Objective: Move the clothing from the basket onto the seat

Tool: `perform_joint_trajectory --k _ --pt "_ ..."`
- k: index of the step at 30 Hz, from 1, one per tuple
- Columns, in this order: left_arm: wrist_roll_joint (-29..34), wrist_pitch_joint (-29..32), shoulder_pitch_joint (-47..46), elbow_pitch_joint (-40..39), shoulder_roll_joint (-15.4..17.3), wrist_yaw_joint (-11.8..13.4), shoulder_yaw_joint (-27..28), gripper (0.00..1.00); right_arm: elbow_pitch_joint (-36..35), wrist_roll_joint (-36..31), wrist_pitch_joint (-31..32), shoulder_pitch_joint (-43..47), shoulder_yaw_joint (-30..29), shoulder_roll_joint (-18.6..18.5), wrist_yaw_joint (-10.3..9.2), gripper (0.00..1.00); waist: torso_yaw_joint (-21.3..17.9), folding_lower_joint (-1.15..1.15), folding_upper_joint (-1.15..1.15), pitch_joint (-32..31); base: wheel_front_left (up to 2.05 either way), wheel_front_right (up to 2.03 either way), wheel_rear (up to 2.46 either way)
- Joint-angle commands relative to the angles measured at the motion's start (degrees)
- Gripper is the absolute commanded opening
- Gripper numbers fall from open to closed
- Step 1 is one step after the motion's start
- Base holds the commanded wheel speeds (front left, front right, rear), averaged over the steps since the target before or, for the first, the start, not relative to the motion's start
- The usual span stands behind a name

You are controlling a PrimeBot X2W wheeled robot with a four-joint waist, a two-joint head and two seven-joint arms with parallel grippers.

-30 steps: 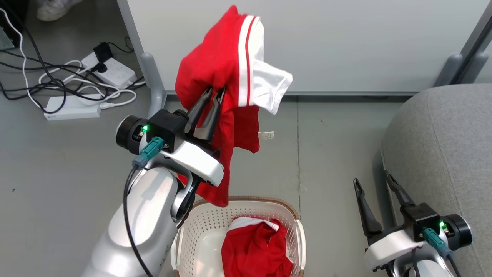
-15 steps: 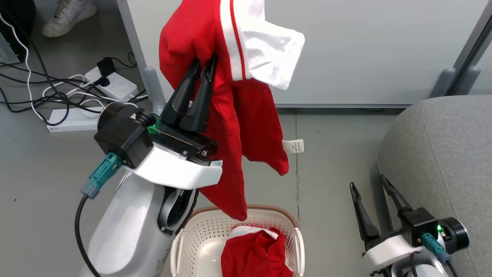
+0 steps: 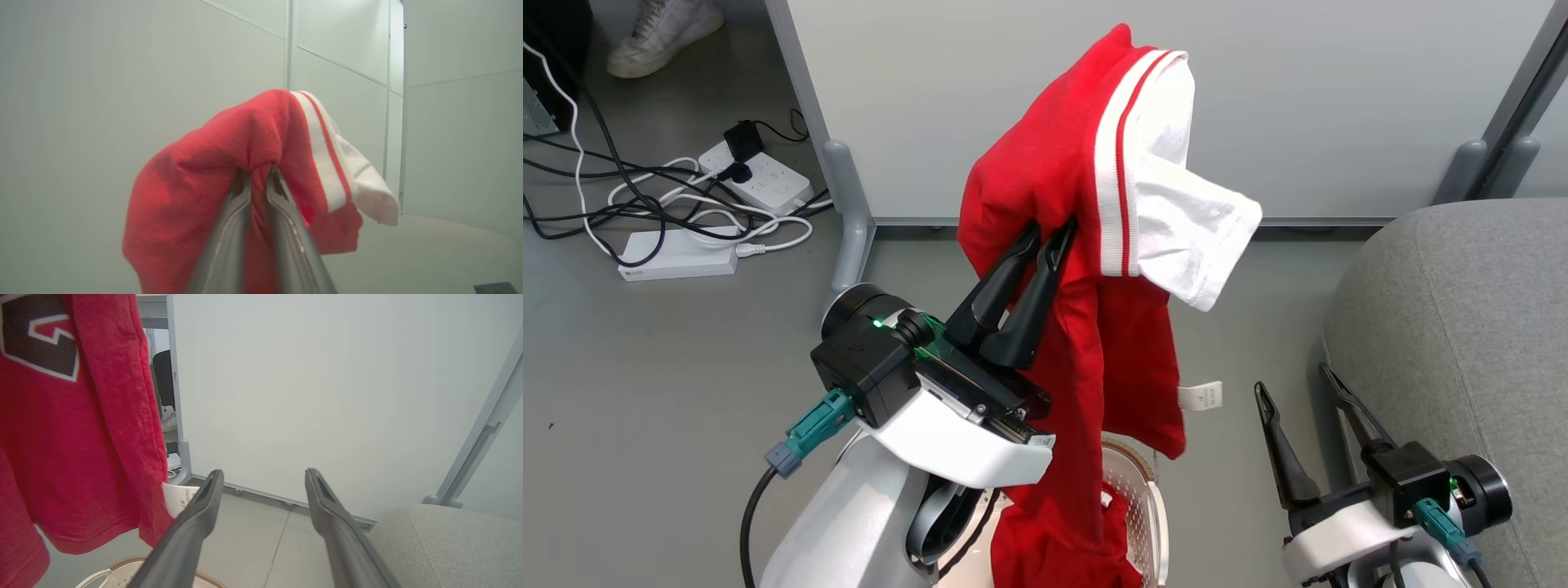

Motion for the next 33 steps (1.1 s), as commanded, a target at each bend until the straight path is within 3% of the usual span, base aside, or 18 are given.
perform_joint_trajectory --k 1,13,17,27,33 --pt "0.06 -0.13 0.26 -0.49 0.17 -0.27 -0.13 0.0 -0.3 -0.13 -0.19 0.28 -0.34 -0.4 -0.01 1.0 0.03 0.0 0.0 0.0 0.0 0.0 0.0" --pt "0.26 -0.13 -0.04 -0.51 0.18 -0.52 0.47 0.0 -1.58 0.25 -0.19 0.04 1.1 -0.36 -0.01 1.0 -0.77 0.0 0.0 0.07 0.0 0.0 0.0" --pt "0.45 -0.13 -0.25 -0.52 0.18 -0.57 0.86 0.0 -4.82 -1.33 -0.19 -0.12 6.36 -2.06 -0.01 1.0 -1.27 0.0 0.0 0.13 0.0 0.0 0.0" --pt "1.14 -0.13 0.21 0.26 0.18 -0.6 -0.11 0.0 -14.27 2.69 -0.19 -1.83 22.38 -7.69 -0.01 1.0 -1.77 0.0 0.0 0.09 0.0 0.0 0.0" --pt "1.06 -0.13 0.07 0.46 0.18 -0.62 -1.45 0.0 -14.9 1.72 -0.19 -2.08 25.27 -7.47 -0.01 1.0 -1.18 0.0 0.0 -0.07 0.0 0.0 0.0"
